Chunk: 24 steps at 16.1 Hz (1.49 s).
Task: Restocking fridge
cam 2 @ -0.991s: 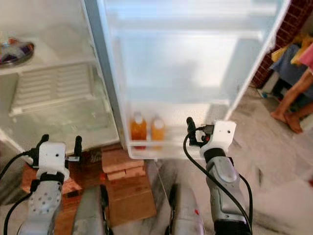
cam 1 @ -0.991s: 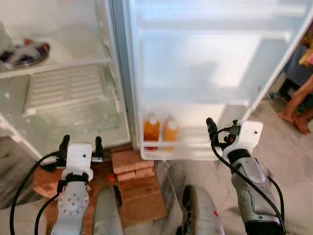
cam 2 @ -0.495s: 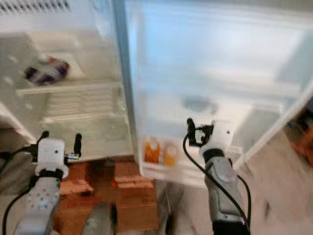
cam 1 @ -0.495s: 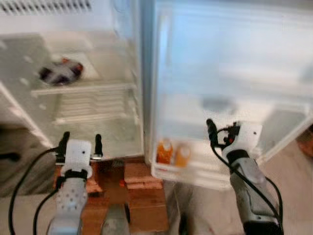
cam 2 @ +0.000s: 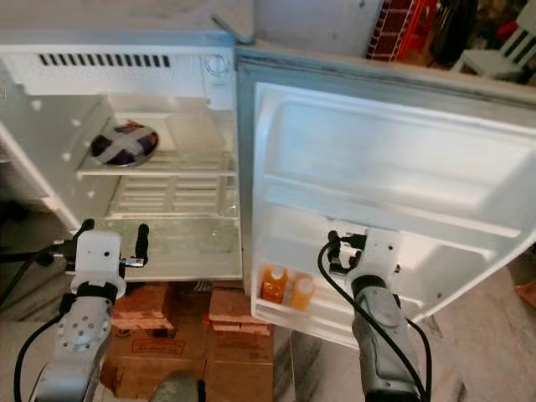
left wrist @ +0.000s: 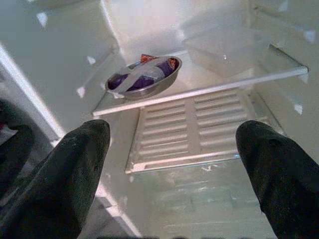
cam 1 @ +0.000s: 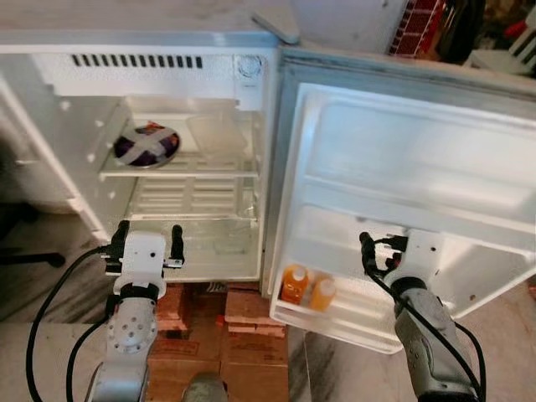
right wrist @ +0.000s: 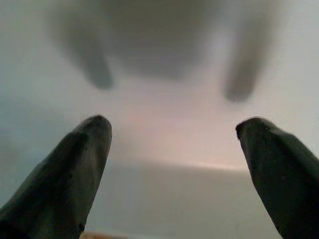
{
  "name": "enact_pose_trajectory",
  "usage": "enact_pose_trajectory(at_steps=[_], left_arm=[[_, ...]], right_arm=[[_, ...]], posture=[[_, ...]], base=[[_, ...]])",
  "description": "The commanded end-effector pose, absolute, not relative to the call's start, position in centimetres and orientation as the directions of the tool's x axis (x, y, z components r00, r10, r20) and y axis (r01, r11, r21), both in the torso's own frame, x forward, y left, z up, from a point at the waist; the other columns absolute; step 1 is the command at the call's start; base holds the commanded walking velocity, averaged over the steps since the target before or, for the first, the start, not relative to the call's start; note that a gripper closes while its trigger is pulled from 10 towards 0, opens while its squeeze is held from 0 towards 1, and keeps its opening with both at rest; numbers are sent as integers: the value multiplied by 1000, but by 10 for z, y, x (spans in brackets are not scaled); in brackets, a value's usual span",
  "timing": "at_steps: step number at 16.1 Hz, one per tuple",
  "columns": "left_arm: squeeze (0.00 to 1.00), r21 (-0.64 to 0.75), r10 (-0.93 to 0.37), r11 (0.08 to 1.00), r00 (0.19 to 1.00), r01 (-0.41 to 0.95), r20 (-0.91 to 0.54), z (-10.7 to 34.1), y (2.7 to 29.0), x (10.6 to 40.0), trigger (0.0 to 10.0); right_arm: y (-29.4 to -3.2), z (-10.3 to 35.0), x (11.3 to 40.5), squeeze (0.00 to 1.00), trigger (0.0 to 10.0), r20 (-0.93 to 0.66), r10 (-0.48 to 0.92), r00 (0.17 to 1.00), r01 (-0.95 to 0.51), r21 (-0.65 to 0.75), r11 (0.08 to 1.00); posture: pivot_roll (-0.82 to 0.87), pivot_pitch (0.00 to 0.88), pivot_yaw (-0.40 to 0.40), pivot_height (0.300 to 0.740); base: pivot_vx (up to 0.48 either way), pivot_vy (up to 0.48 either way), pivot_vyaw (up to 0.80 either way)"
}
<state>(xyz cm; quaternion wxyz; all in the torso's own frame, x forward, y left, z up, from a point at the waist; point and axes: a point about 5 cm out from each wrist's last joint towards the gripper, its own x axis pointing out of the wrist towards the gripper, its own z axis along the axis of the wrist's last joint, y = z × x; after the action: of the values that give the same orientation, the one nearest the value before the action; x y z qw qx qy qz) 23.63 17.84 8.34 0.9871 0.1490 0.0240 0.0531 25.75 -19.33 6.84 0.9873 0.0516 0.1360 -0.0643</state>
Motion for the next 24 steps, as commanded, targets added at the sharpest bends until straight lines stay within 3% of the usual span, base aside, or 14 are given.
enact_pose_trajectory(at_steps=[1,7,17,19,20,21,24], left_arm=[[0,300,117,949,992,-99,-44,81,178,236,10000],[0,330,103,940,994,-87,-33,83,179,239,10000],[0,369,130,924,990,-101,-54,80,180,244,10000],[0,370,114,925,992,-89,-47,80,180,244,10000],[0,369,115,925,992,-88,-50,79,179,244,10000],[0,387,104,919,994,-80,-42,80,178,245,10000],[0,375,115,923,992,-90,-47,79,178,246,10000]], right_arm=[[-194,83,266,0,10000,-236,-118,965,142,87,986],[-188,85,270,0,10000,-244,-100,964,128,99,987],[-169,97,281,0,10000,-184,23,983,-6,90,996],[-159,99,280,0,10000,-181,147,972,-126,123,984],[-142,99,273,0,10000,-177,375,910,-325,256,910],[-135,99,267,0,10000,-178,492,852,-435,282,855],[-134,91,249,0,10000,-263,716,647,-661,274,698]], posture=[[132,5,-33,740],[131,8,-30,740],[132,16,-27,740],[135,13,-32,740],[135,11,-34,740],[135,11,-34,740],[134,7,-35,740]], base=[[0,0,0],[-127,-141,0],[0,-480,0],[0,-480,656],[0,-480,0],[0,-480,0],[0,-480,0]])
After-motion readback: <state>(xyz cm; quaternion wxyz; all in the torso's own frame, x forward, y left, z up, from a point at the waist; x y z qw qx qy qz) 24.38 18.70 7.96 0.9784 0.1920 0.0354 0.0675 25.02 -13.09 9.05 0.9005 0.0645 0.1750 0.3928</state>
